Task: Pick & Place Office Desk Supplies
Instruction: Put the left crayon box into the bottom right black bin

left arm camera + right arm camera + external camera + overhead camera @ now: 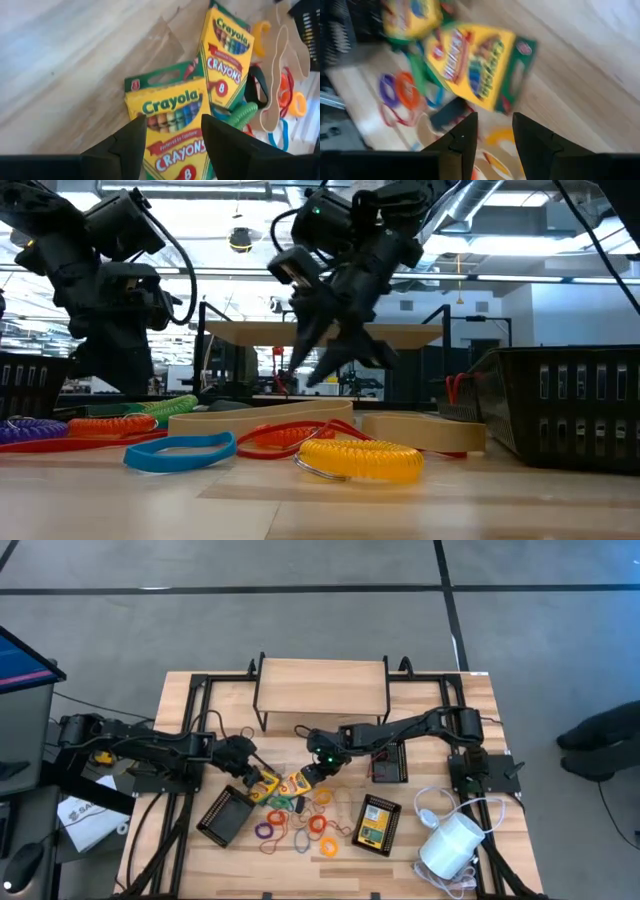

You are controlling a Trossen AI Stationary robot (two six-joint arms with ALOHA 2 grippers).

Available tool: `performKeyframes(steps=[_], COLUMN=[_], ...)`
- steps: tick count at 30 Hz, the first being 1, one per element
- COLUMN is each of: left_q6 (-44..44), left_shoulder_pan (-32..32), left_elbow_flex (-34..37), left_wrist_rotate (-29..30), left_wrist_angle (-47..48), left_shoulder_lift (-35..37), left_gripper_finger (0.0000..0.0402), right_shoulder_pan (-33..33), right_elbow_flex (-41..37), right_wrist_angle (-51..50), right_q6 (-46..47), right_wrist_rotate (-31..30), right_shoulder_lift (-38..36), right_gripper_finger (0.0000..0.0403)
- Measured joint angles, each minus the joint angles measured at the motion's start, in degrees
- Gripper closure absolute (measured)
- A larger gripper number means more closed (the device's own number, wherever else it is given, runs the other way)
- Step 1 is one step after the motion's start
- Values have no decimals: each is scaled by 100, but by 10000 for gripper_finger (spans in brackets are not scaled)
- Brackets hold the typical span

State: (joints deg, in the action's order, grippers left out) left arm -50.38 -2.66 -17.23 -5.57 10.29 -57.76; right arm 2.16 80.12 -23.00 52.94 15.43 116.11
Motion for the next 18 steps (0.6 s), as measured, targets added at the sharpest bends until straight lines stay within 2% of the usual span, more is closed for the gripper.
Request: performKeyframes(steps=[7, 18], left_q6=[195, 207], left_shoulder_pan=[-6, -4], left_elbow_flex=[2, 2], left_wrist_rotate=[284, 414], left_wrist_angle=[-88, -197], left_shoulder_lift=[-85, -589], left_gripper_finger=[205, 126], right_shoulder_pan=[-67, -69], right_elbow_flex=[-3, -3], right_wrist_angle=[170, 257], right_q6=[-23, 47], right_wrist_rotate=[106, 106], right_shoulder_lift=[53, 51], right_gripper_finger=[282, 282])
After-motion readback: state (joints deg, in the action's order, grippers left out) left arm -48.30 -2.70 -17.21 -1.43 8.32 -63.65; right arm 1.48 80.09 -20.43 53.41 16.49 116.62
